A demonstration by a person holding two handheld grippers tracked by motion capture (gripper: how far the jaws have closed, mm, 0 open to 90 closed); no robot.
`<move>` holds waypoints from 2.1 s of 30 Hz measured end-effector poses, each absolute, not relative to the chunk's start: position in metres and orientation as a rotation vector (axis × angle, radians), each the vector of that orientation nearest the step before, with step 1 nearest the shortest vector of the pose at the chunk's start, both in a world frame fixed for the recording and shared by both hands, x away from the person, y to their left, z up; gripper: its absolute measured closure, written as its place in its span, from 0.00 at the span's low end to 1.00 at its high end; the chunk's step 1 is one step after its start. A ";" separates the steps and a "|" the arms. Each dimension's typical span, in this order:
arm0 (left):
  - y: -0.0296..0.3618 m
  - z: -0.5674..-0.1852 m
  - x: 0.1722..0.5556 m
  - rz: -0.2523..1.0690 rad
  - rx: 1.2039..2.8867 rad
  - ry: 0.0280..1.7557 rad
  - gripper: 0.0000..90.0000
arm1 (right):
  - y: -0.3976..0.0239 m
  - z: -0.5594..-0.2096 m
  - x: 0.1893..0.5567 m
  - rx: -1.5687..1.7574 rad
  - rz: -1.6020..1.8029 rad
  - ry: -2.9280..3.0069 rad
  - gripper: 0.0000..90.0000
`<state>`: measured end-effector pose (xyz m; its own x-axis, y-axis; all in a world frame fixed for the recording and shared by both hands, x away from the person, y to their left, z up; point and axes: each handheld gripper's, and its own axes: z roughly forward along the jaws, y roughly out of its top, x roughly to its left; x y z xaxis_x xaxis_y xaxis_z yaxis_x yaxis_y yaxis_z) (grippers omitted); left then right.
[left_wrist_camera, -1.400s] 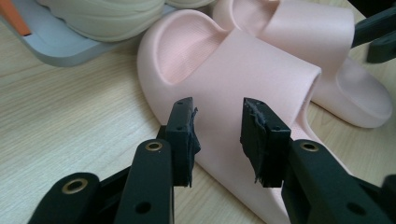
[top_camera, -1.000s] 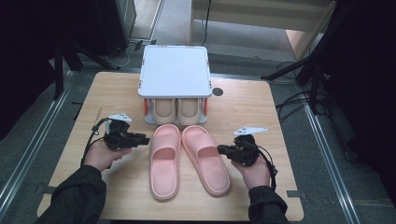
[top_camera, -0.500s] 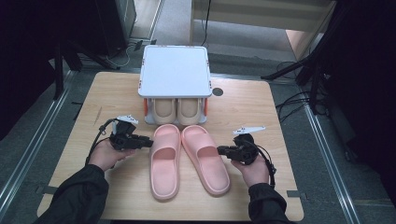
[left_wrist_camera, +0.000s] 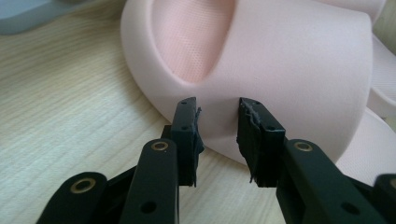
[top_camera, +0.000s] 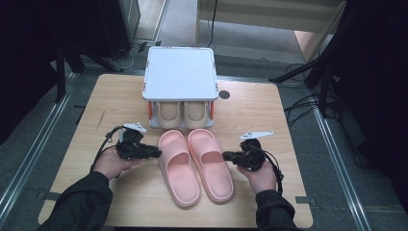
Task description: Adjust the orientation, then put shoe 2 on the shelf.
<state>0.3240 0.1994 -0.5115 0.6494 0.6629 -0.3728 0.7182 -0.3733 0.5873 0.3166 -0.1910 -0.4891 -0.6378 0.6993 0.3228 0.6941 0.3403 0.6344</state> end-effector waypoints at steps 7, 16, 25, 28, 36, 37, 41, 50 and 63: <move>0.196 -0.511 0.318 -0.104 2.122 1.055 0.76 | -0.190 -0.490 0.317 1.329 1.214 2.553 0.94; 0.196 -0.502 0.315 -0.089 2.093 1.024 0.65 | -0.191 -0.486 0.316 1.314 1.234 2.532 0.84; 0.202 -0.496 0.327 -0.035 2.022 1.098 0.71 | -0.176 -0.478 0.301 1.208 1.298 2.525 0.79; 0.202 -0.496 0.332 -0.017 2.012 1.101 0.72 | -0.172 -0.477 0.297 1.193 1.311 2.526 0.77; 0.196 -0.499 0.342 0.003 2.029 1.098 0.72 | -0.160 -0.482 0.290 1.179 1.320 2.523 0.73; 0.195 -0.499 0.344 0.004 2.029 1.095 0.72 | -0.157 -0.483 0.289 1.177 1.313 2.531 0.72; 0.189 -0.503 0.354 0.017 2.054 1.091 0.72 | -0.149 -0.487 0.285 1.163 1.307 2.548 0.69; 0.179 -0.504 0.354 0.010 2.079 1.059 0.76 | -0.132 -0.494 0.280 1.162 1.320 2.561 0.55; 0.168 -0.504 0.344 -0.067 2.113 1.017 0.75 | -0.110 -0.506 0.284 1.141 1.239 2.532 0.42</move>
